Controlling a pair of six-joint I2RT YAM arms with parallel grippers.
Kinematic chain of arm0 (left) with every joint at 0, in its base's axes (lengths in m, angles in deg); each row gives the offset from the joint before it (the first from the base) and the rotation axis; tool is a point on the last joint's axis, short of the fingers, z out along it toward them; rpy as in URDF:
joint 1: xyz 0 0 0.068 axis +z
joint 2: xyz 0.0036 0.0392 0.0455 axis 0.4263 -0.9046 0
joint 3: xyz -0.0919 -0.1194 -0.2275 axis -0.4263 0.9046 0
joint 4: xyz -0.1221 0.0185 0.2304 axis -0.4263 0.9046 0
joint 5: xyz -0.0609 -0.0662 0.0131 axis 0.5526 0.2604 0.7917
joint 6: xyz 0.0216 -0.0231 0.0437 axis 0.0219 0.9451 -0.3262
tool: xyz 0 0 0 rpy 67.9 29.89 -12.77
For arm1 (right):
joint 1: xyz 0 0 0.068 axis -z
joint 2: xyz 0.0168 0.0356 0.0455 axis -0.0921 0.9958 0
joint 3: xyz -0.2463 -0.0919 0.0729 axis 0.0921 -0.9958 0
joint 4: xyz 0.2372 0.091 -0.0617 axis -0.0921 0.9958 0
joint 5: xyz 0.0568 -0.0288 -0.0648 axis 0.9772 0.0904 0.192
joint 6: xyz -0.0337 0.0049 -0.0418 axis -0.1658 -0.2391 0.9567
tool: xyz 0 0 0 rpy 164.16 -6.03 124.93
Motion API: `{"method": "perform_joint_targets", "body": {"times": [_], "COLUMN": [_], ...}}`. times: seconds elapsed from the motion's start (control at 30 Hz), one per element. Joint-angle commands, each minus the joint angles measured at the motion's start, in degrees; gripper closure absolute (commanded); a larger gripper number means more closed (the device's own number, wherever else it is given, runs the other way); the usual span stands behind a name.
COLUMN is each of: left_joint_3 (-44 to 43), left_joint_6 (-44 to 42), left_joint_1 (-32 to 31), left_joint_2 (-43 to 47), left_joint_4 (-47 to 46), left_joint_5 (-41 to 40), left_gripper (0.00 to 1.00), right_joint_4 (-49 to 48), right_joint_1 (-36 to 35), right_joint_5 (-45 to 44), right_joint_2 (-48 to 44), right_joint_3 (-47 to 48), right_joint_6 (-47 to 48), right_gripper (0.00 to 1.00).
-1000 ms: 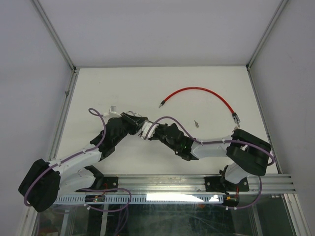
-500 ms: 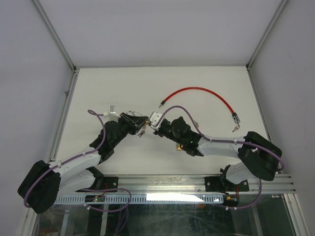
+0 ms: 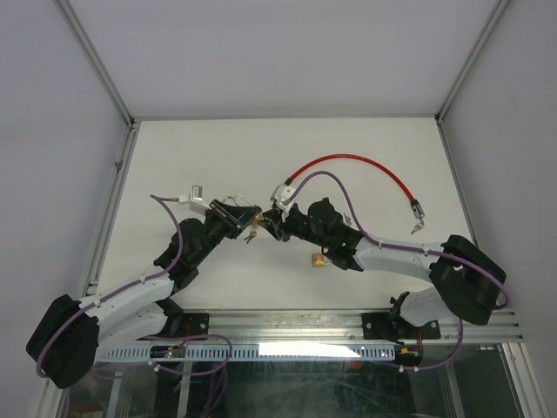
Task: Unlock with the key
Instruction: Unlock the lock.
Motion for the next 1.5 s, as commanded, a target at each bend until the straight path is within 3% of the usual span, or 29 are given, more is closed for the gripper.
{"method": "perform_joint_targets", "body": {"times": [0.0,0.3,0.53,0.67,0.97,1.47], "left_joint_3": [-1.1,-1.9,-4.4,-2.2,0.6,1.0], "left_joint_6": [-7.3,-21.1,-19.7,-19.6,-27.8,-28.3], "left_joint_1": [-0.1,2.0,3.8,4.8,4.8,4.8], "left_joint_2": [1.0,0.6,1.0,2.3,-2.5,-5.6], "left_joint_4": [-0.9,2.0,20.9,20.6,2.1,-6.0], "left_joint_5": [-1.0,4.2,4.2,9.3,29.6,37.2], "left_gripper": [1.00,1.00,1.00,1.00,1.00,1.00], "right_joint_4": [1.2,10.1,18.6,18.1,13.1,8.1], "right_joint_1": [0.6,5.4,8.3,9.7,9.8,9.8], "right_joint_5": [-0.5,2.2,-0.6,-0.3,6.6,14.3], "right_joint_2": [-3.7,-12.5,-16.0,-15.7,-8.7,1.8], "right_joint_3": [0.0,-4.8,-5.5,-6.8,-1.2,7.1], "right_joint_6": [-4.0,-11.1,-16.1,-18.8,-24.0,-26.5], "right_gripper": [0.57,0.22,0.07,0.06,0.11,0.20]}}
